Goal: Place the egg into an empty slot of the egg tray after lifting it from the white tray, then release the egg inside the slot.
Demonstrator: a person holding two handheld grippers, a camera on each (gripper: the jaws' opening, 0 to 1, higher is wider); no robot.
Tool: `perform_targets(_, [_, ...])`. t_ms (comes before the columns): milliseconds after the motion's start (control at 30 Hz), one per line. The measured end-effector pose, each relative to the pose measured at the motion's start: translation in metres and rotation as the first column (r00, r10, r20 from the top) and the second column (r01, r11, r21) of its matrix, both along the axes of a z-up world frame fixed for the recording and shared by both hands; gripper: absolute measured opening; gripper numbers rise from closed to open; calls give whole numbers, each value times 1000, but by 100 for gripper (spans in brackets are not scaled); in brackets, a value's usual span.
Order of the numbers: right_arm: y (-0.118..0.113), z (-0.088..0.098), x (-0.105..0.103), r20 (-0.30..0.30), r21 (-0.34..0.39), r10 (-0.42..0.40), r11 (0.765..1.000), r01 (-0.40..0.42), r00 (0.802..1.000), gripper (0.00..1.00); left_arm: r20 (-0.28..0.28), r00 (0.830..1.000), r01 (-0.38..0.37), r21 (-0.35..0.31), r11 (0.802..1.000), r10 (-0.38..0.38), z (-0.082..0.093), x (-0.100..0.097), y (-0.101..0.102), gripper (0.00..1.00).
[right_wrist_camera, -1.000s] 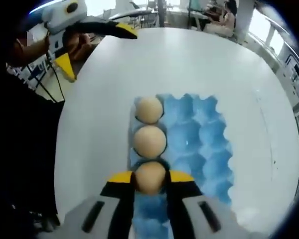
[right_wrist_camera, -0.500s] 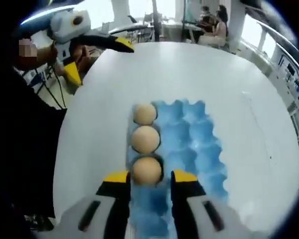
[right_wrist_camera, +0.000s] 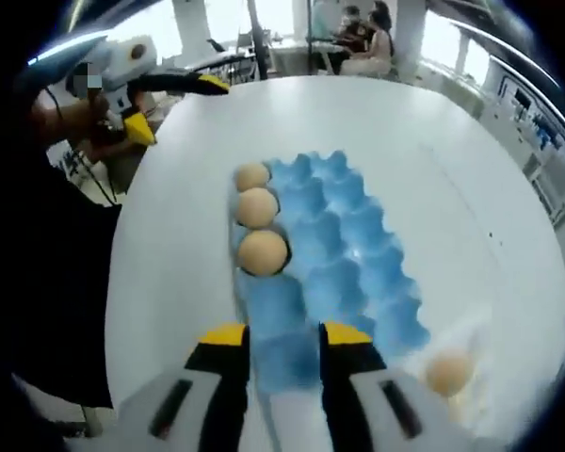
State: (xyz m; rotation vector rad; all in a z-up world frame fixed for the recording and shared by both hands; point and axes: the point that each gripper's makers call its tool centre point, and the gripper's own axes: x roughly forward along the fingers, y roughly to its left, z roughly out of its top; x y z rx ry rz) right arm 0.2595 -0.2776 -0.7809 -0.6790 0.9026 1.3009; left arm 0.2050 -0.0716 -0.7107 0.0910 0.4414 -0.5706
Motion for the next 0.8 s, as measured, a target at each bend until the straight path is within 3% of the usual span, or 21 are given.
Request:
perform_targets(500, [-39,-6,-1,-4,-29,-66,997,66,998,29,-8,1000,6,8,1000,-6,-3,1,-6,75])
perform_targets(567, [-43,-6,-1,1,-32,-69,997,69,998,29,-5,1000,11,33,999,-11,-5,1,-7,75])
perform_targets(800, [-57,-6,1,0,-25,-108,994,108,994,29,2,1000,9,17,1000,-9,-3,3,-10,75])
